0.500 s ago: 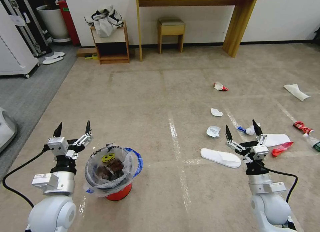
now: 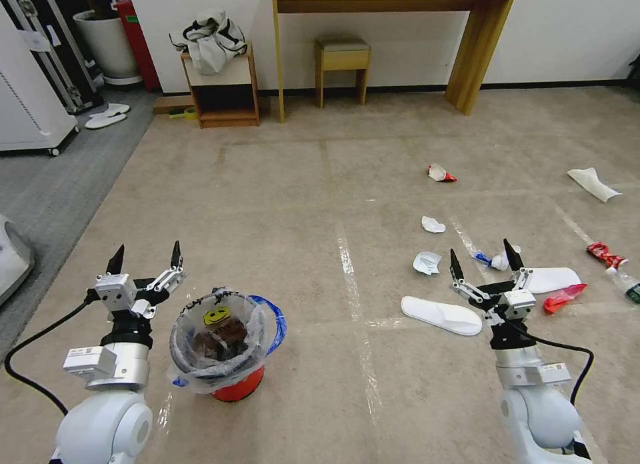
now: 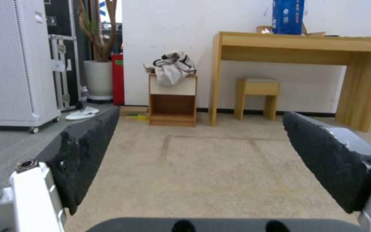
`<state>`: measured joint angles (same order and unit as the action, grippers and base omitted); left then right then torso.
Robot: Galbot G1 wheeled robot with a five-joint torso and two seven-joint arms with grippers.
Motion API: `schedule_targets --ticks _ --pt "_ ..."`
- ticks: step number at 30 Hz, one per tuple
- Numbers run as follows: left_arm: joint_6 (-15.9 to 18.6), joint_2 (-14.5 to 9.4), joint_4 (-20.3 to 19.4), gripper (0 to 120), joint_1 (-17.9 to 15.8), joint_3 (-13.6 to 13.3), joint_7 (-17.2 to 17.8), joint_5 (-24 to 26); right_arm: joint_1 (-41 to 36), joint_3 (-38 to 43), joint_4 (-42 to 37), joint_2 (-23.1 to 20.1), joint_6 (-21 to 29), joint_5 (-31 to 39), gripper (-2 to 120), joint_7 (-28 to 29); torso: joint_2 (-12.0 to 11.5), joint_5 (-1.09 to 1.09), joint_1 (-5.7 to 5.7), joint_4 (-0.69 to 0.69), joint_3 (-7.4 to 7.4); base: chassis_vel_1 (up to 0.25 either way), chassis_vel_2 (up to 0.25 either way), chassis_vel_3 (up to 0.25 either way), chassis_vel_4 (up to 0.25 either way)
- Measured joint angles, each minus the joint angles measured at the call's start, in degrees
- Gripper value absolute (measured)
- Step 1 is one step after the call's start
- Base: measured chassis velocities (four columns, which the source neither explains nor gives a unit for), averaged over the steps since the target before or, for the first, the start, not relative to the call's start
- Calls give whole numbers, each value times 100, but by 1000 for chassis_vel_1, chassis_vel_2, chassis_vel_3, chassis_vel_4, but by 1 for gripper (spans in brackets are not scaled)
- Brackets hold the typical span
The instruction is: Pick up the trash bin and place the garbage on the floor into it.
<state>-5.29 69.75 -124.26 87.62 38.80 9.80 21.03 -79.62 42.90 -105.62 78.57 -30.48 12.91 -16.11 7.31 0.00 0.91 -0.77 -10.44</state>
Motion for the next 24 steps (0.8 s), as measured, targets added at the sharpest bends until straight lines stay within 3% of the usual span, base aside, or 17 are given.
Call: schedule_targets --ticks 10,24 --pt "2 -6 41 100 -31 -2 1 17 47 -11 59 7 2 8 100 6 0 0 0 0 0 0 0 0 0" --pt "12 -23 87 100 -64 2 13 36 106 -47 121 16 15 18 100 18 0 0 0 0 -1 -77 75 70 -70"
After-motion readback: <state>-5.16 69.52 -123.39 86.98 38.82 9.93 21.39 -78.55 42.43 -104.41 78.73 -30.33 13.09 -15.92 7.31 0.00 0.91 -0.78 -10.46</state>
